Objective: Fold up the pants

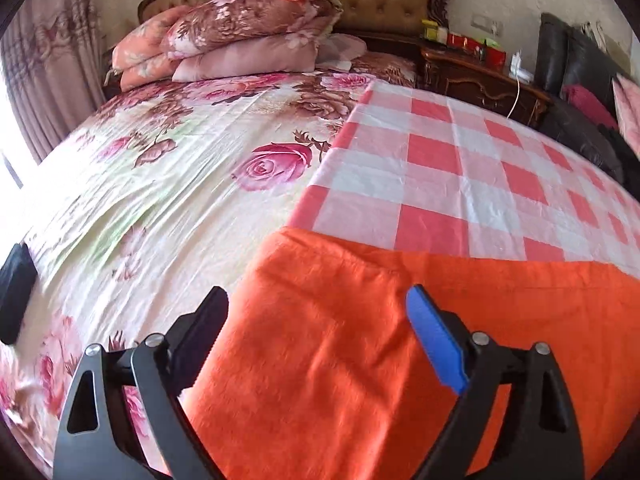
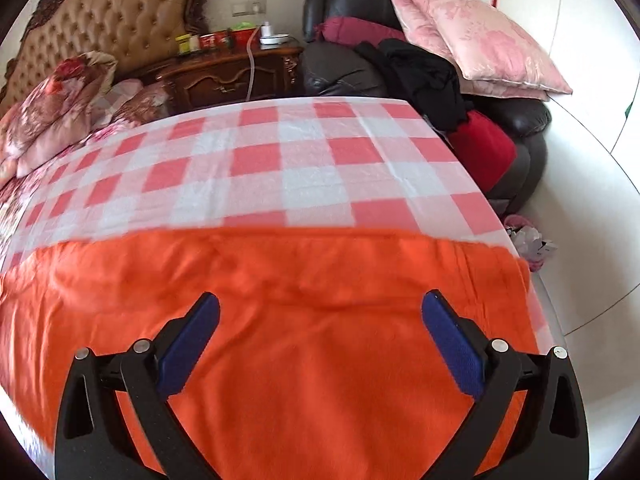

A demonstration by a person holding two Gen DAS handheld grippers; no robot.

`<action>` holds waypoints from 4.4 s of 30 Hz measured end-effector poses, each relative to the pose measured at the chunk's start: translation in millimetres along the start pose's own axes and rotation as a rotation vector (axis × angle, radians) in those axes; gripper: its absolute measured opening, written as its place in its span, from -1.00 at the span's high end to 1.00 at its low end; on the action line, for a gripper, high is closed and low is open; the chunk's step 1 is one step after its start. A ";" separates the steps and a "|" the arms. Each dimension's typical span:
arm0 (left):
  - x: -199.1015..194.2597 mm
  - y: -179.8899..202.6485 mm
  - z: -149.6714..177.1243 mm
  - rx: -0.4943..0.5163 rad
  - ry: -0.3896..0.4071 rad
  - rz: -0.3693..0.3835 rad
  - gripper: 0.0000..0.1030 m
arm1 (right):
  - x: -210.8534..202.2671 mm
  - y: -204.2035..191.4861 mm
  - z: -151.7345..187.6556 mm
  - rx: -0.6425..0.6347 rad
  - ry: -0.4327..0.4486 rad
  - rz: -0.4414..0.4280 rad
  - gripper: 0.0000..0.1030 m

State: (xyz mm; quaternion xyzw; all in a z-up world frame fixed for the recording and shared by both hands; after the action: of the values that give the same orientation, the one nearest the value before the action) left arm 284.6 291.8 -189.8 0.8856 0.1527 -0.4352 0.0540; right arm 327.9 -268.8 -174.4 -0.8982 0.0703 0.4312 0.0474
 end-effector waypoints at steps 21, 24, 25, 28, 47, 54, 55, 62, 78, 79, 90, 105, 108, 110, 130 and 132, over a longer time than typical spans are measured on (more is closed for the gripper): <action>-53.5 -72.0 93.6 -0.017 -0.048 0.035 -0.78 | -9.9 -27.1 89.5 -0.033 -0.098 0.047 -0.90; -51.7 -122.4 93.1 -0.209 -0.062 0.124 -0.77 | -6.6 -19.6 90.5 0.018 -0.120 -0.021 -0.92; -48.5 -140.1 96.0 -0.289 -0.073 0.163 -0.76 | -6.5 -21.1 90.5 -0.005 -0.121 -0.020 -0.92; -33.5 -178.5 115.3 -0.561 -0.116 0.400 -0.76 | -6.6 -22.5 89.8 -0.011 -0.124 -0.019 -0.92; 36.3 -146.7 131.0 -0.882 -0.261 1.200 0.00 | -45.2 -139.2 103.1 -0.229 -0.125 0.003 -0.89; 32.4 -154.9 115.0 -0.841 -0.221 1.117 0.72 | -30.2 -130.6 114.8 -0.247 -0.167 0.068 -0.88; 32.0 -156.8 115.5 -0.841 -0.223 1.101 0.75 | -31.0 -131.1 114.8 -0.247 -0.167 0.068 -0.88; 12.5 -168.7 108.9 -0.819 -0.166 1.020 0.89 | -29.8 -130.2 113.7 -0.230 -0.173 0.050 -0.88; -63.9 -127.9 33.2 -0.365 -0.087 0.444 0.89 | -21.4 -90.6 105.0 -0.137 -0.191 0.022 -0.87; -69.2 -122.9 29.1 -0.344 -0.080 0.424 0.89 | -22.1 -89.3 104.5 -0.134 -0.186 0.025 -0.87; -134.4 12.5 -18.5 0.212 0.061 0.083 0.89 | -32.6 -84.6 96.0 0.080 -0.256 -0.326 -0.87; -102.7 245.2 143.9 0.815 0.153 0.181 0.89 | -34.5 -96.7 77.1 0.199 -0.370 -0.608 -0.67; -105.5 239.6 139.3 0.791 0.191 0.173 0.89 | -29.4 -116.7 71.6 0.218 -0.431 -0.681 -0.66; -105.7 238.3 138.0 0.790 0.204 0.172 0.89 | -28.2 -133.5 67.6 0.207 -0.465 -0.718 -0.66; -100.2 258.4 166.1 1.171 0.369 -0.016 0.87 | 6.9 -213.4 58.2 0.093 -0.655 -0.759 -0.66; -108.2 257.6 157.4 1.123 0.370 0.010 0.87 | 7.7 -217.7 57.2 0.093 -0.665 -0.760 -0.66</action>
State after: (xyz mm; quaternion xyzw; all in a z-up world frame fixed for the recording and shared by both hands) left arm 185.5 -12.5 -211.1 0.8406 -0.0984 -0.2873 -0.4485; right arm 325.1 -46.6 -210.7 -0.6716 -0.2612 0.6425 0.2606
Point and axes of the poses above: each gripper's, at about its wrist camera, not at the fingertips, and x roughly the way its jaws point, y to its right, z to its underside, the point moved 6 cm from there along x, roughly the way its jaws point, and after that the axes turned 5 degrees about x, right-handed, at the moved point
